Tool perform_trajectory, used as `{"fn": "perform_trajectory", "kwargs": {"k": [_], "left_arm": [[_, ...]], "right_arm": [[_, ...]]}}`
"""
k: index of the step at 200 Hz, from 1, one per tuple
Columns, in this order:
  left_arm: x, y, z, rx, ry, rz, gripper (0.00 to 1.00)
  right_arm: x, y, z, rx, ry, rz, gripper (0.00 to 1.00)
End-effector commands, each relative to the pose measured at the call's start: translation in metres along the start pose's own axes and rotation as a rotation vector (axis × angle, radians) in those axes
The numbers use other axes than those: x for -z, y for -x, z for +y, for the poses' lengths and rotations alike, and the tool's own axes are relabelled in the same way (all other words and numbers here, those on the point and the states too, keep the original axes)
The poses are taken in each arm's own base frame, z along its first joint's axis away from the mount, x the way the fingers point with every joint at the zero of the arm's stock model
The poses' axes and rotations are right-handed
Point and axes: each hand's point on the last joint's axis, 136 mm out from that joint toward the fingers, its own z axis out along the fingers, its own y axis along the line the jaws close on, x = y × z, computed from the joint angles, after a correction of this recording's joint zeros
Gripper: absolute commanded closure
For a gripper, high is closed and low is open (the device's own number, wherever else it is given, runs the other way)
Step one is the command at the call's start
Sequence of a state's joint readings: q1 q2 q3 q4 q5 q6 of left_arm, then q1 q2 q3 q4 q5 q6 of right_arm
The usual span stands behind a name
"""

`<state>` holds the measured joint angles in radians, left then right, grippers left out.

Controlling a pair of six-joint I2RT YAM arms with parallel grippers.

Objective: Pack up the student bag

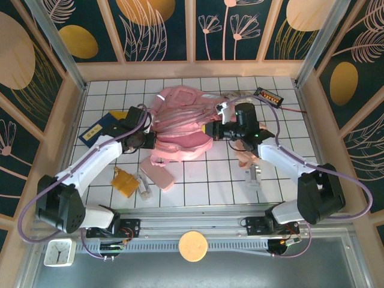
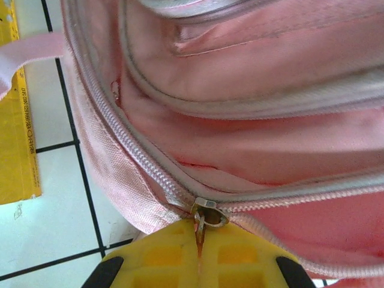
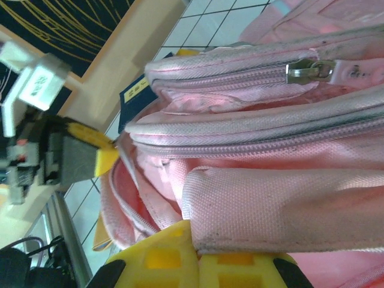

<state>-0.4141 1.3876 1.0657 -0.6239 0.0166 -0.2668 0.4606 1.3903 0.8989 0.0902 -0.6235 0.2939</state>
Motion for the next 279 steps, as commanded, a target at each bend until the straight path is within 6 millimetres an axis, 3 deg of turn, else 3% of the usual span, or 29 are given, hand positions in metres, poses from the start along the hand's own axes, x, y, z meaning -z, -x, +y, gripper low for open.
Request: {"fn": "perform_trajectory", "kwargs": {"k": [1,25,34,65,90,110,126,150,183,203,250,279], "left_arm": [[-0.001,0.012,0.028,0.052,0.11,-0.004,1.0],[0.02,0.039,-0.015,0.07,-0.099,-0.08,1.0],[0.029,0.043,-0.032,0.059,-0.152,-0.102,1.0],[0.048,0.037,-0.091,0.027,-0.312,-0.115,1.0],[0.061,0.037,-0.115,0.082,-0.416,-0.142,1.0],[0.068,0.036,-0.119,0.103,-0.445,-0.154,1.0],[0.067,0.029,-0.12,0.085,-0.444,-0.143,1.0],[0.065,0.017,-0.117,0.072,-0.442,-0.126,1.0],[0.065,0.012,-0.12,0.059,-0.462,-0.128,1.0],[0.064,0.01,-0.127,0.049,-0.486,-0.131,1.0],[0.06,-0.006,-0.154,0.011,-0.547,-0.115,1.0],[0.054,-0.019,-0.159,0.005,-0.558,-0.099,1.0]], "right_arm": [[0.028,0.025,0.012,0.027,0.049,-0.084,0.88],[0.023,0.024,0.029,-0.067,0.127,-0.093,0.5],[0.017,0.021,0.031,-0.123,0.12,-0.101,0.42],[-0.01,0.002,0.028,-0.34,0.098,-0.091,0.33],[-0.018,-0.016,0.033,-0.47,0.027,-0.033,0.27],[-0.017,-0.02,0.045,-0.302,-0.092,0.037,0.26],[-0.007,-0.027,0.026,-0.185,-0.265,0.096,0.21],[0.026,-0.036,-0.019,-0.398,-0.394,0.117,0.2],[0.049,-0.056,-0.021,-0.603,-0.427,0.131,0.2],[0.043,-0.068,-0.026,-0.679,-0.406,0.131,0.21],[0.008,-0.058,-0.039,-0.788,-0.368,0.105,0.21],[-0.009,-0.054,-0.052,-0.801,-0.387,0.115,0.22]]}}
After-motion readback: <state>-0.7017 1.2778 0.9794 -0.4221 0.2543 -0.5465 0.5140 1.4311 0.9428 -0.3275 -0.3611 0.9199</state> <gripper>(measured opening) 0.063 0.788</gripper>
